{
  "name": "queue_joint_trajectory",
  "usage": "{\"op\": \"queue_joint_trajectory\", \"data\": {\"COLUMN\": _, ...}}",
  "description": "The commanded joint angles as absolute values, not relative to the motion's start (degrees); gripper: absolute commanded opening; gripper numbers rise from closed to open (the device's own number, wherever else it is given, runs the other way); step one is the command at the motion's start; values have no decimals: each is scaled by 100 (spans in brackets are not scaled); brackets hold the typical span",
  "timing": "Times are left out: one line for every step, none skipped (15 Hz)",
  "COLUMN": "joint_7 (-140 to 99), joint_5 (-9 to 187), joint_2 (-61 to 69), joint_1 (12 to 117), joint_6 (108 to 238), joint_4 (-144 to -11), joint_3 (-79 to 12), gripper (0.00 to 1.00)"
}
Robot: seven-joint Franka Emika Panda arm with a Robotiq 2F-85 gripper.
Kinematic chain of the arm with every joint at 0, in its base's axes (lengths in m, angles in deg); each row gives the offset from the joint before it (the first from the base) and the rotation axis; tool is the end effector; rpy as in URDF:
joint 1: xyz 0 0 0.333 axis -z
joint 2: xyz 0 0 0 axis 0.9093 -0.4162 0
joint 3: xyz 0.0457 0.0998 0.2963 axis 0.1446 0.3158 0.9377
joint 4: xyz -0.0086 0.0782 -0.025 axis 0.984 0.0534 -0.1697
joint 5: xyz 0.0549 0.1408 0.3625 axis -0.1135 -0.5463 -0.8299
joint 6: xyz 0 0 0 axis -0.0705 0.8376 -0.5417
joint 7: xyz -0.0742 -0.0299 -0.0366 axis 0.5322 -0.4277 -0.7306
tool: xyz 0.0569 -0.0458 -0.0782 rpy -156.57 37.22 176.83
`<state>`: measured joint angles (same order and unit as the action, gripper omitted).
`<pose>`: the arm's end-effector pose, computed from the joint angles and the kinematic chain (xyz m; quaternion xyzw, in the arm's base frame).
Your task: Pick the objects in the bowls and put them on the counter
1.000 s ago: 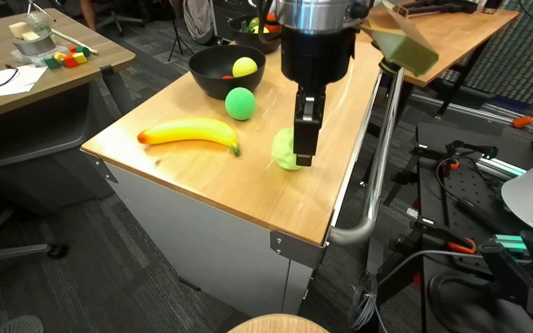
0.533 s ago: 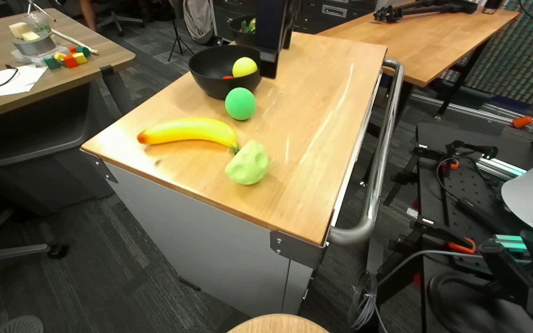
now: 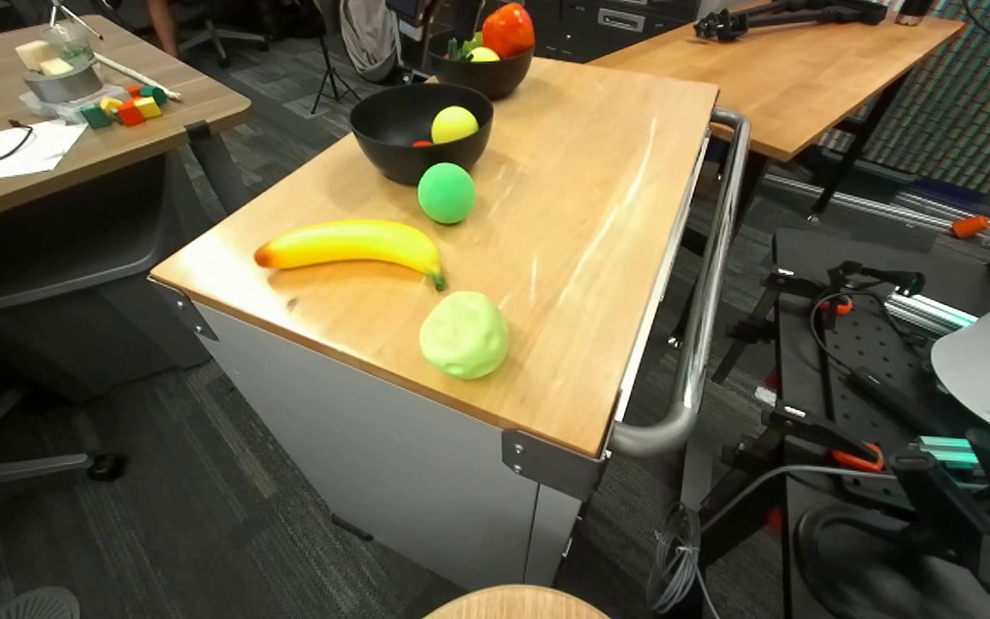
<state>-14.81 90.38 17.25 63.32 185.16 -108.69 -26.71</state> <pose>0.5744 0.0473 0.4113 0.9845 -0.0202 0.1743 0.0021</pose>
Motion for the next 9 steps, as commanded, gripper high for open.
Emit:
{"op": "queue_joint_trajectory", "data": {"joint_7": -968, "joint_5": 9063, "joint_2": 867, "joint_1": 6292, "joint_6": 18840, "joint_4": -10171, "joint_3": -2776, "gripper": 100}}
{"op": "queue_joint_trajectory", "data": {"joint_7": -828, "joint_5": 9035, "joint_2": 669, "joint_1": 6261, "joint_6": 18802, "joint_4": -10012, "joint_3": -2813, "gripper": 100}}
{"op": "queue_joint_trajectory", "data": {"joint_7": -687, "joint_5": 9039, "joint_2": 500, "joint_1": 6229, "joint_6": 18764, "joint_4": -9867, "joint_3": -2853, "gripper": 100}}
{"op": "queue_joint_trajectory", "data": {"joint_7": -462, "joint_5": 9075, "joint_2": 325, "joint_1": 6183, "joint_6": 18667, "joint_4": -9705, "joint_3": -2912, "gripper": 100}}
{"op": "queue_joint_trajectory", "data": {"joint_7": -260, "joint_5": 9120, "joint_2": 179, "joint_1": 6127, "joint_6": 18568, "joint_4": -9559, "joint_3": -2981, "gripper": 100}}
{"op": "queue_joint_trajectory", "data": {"joint_7": -13, "joint_5": 9190, "joint_2": 48, "joint_1": 6055, "joint_6": 18519, "joint_4": -9450, "joint_3": -3083, "gripper": 100}}
{"op": "queue_joint_trajectory", "data": {"joint_7": 162, "joint_5": 9171, "joint_2": -62, "joint_1": 6004, "joint_6": 18460, "joint_4": -9351, "joint_3": -3153, "gripper": 100}}
{"op": "queue_joint_trajectory", "data": {"joint_7": 293, "joint_5": 9117, "joint_2": -159, "joint_1": 5961, "joint_6": 18375, "joint_4": -9261, "joint_3": -3204, "gripper": 100}}
{"op": "queue_joint_trajectory", "data": {"joint_7": 403, "joint_5": 9078, "joint_2": -252, "joint_1": 5920, "joint_6": 18299, "joint_4": -9175, "joint_3": -3250, "gripper": 100}}
